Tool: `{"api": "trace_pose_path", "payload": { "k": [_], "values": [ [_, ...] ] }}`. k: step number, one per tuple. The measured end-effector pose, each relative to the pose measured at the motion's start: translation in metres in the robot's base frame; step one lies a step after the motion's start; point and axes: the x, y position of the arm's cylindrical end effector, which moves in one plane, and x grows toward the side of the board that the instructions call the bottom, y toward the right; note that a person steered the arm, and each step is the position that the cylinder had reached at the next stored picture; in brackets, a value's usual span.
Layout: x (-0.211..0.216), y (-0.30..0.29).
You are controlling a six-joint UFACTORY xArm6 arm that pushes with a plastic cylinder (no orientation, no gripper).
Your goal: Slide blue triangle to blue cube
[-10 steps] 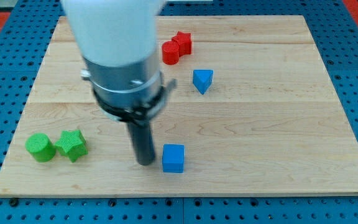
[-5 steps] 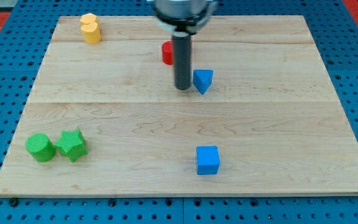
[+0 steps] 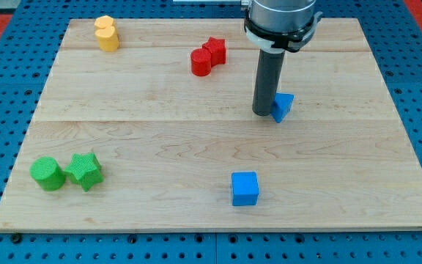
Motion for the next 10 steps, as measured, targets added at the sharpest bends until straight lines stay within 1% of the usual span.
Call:
{"api": "trace_pose_path", "payload": {
  "k": [1, 2, 3, 4, 5, 6, 7, 8, 9, 10],
  "values": [
    [-0.025, -0.002],
    [-0.024, 0.023],
    [0.014, 0.044],
    [0.046, 0.044],
    [0.019, 0.045],
    [0.024, 0.089],
    [0.063, 0.11],
    [0.094, 0.057],
    [0.106, -0.022],
    [0.114, -0.046]
  ]
}}
